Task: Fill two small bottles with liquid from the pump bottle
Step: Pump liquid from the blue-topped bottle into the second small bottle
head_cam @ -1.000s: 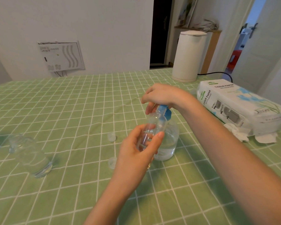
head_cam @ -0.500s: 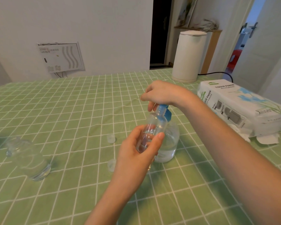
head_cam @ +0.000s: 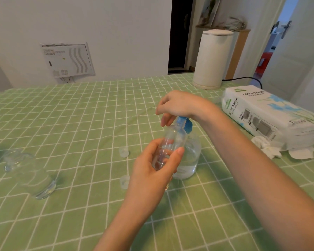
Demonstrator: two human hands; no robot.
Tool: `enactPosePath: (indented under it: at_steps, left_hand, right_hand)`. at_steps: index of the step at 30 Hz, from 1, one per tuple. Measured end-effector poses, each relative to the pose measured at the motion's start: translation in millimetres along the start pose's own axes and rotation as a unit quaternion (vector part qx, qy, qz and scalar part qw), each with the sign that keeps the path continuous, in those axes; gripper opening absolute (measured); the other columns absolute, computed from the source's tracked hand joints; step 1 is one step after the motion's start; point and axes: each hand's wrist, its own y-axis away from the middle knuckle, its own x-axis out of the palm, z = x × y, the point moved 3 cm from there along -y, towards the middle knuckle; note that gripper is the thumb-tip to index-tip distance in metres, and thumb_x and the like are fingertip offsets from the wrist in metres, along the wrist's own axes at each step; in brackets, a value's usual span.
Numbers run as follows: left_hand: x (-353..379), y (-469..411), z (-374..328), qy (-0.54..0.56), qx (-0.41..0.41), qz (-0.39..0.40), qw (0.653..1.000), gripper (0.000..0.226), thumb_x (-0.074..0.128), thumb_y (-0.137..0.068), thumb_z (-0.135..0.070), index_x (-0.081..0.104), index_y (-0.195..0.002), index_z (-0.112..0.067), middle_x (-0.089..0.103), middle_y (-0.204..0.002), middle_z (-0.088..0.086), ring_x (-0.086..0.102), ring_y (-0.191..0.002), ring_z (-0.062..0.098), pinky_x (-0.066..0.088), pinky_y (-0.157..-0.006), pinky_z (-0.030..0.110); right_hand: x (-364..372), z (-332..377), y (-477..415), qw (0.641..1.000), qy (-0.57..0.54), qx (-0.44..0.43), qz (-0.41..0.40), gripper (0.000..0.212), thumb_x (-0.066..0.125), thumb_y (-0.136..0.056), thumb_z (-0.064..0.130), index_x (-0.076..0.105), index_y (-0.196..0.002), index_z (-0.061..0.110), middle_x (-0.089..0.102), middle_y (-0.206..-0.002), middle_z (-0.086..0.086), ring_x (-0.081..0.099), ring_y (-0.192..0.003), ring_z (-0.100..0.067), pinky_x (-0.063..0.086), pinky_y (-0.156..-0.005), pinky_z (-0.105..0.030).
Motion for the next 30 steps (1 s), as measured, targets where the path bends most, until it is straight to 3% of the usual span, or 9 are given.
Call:
enactPosePath:
  at_steps: [3, 8, 11, 15, 19, 23, 27, 30]
  left_hand:
    - [1, 1, 1, 0.003, 0.0, 0.002, 1.0, 0.031, 0.063, -0.066, -0.047, 0.067, -0.091, -0.03, 0.069, -0.071, -0.008, 0.055, -0.055, 0.0, 0.04, -0.048, 0.01]
    - [-1, 1, 1, -0.008, -0.001, -0.001, 1.0, 0.032, 0.062, -0.067, -0.046, 0.066, -0.094, -0.029, 0.068, -0.072, -0.006, 0.055, -0.055, 0.001, 0.041, -0.049, 0.011]
    - [-1, 0, -1, -0.013, 0.001, -0.002, 1.0, 0.03, 0.063, -0.067, -0.047, 0.066, -0.092, -0.03, 0.07, -0.074, -0.005, 0.056, -0.056, 0.0, 0.042, -0.05, 0.011]
    - [-3, -1, -3, -0.015, 0.003, -0.003, 1.0, 0.025, 0.063, -0.068, -0.046, 0.067, -0.09, -0.033, 0.072, -0.076, -0.006, 0.059, -0.057, -0.001, 0.043, -0.051, 0.011]
    - [-3, -1, -3, -0.014, 0.001, -0.005, 1.0, 0.027, 0.063, -0.067, -0.048, 0.067, -0.09, -0.034, 0.071, -0.077, -0.006, 0.058, -0.057, 0.0, 0.043, -0.05, 0.011]
    - [-2, -1, -3, -0.012, 0.001, -0.004, 1.0, 0.028, 0.063, -0.067, -0.047, 0.067, -0.09, -0.033, 0.072, -0.077, -0.007, 0.059, -0.058, -0.001, 0.043, -0.051, 0.011]
    - [-2, 1, -2, -0.014, 0.0, 0.002, 1.0, 0.024, 0.063, -0.068, -0.046, 0.067, -0.09, -0.036, 0.071, -0.076, -0.005, 0.057, -0.057, 0.0, 0.043, -0.051, 0.012]
    - [-2, 1, -2, -0.011, -0.001, 0.004, 1.0, 0.026, 0.063, -0.067, -0.048, 0.067, -0.091, -0.037, 0.071, -0.076, -0.006, 0.057, -0.056, -0.001, 0.043, -0.05, 0.011]
  right_hand:
    - [3, -3, 1, 1.0, -0.009, -0.001, 0.014, 0.033, 0.053, -0.092, 0.017, 0.061, -0.116, -0.005, 0.072, -0.084, -0.007, 0.061, -0.11, -0.04, 0.047, -0.099, -0.05]
    - [3, -2, -1, 1.0, 0.005, 0.006, -0.001, 0.036, 0.053, -0.092, 0.021, 0.06, -0.118, -0.002, 0.067, -0.115, -0.022, 0.063, -0.109, -0.036, 0.047, -0.099, -0.048]
    - [-2, 0, -1, 1.0, 0.02, 0.0, -0.002, 0.036, 0.053, -0.092, 0.024, 0.06, -0.118, 0.001, 0.068, -0.113, -0.018, 0.066, -0.101, -0.029, 0.05, -0.092, -0.041]
    - [-8, 6, -2, 0.999, 0.046, -0.012, -0.005, 0.037, 0.054, -0.091, 0.026, 0.061, -0.117, 0.002, 0.07, -0.111, -0.016, 0.064, -0.089, -0.023, 0.051, -0.09, -0.041]
    - [-6, 4, -2, 0.999, 0.041, -0.01, -0.005, 0.036, 0.054, -0.091, 0.026, 0.06, -0.118, 0.003, 0.07, -0.111, -0.016, 0.067, -0.101, -0.028, 0.045, -0.075, -0.031]
    - [-5, 3, 0, 1.0, 0.024, -0.003, -0.001, 0.035, 0.055, -0.09, 0.024, 0.062, -0.116, 0.002, 0.069, -0.112, -0.017, 0.058, -0.082, -0.02, 0.043, -0.074, -0.031]
    - [-5, 3, 1, 1.0, 0.015, -0.002, 0.002, 0.034, 0.056, -0.09, 0.024, 0.063, -0.115, 0.003, 0.071, -0.109, -0.015, 0.065, -0.094, -0.025, 0.041, -0.073, -0.031]
    - [-5, 3, 2, 1.0, 0.01, -0.009, -0.001, 0.032, 0.056, -0.091, 0.022, 0.063, -0.114, 0.001, 0.072, -0.103, -0.013, 0.067, -0.102, -0.03, 0.049, -0.08, -0.034]
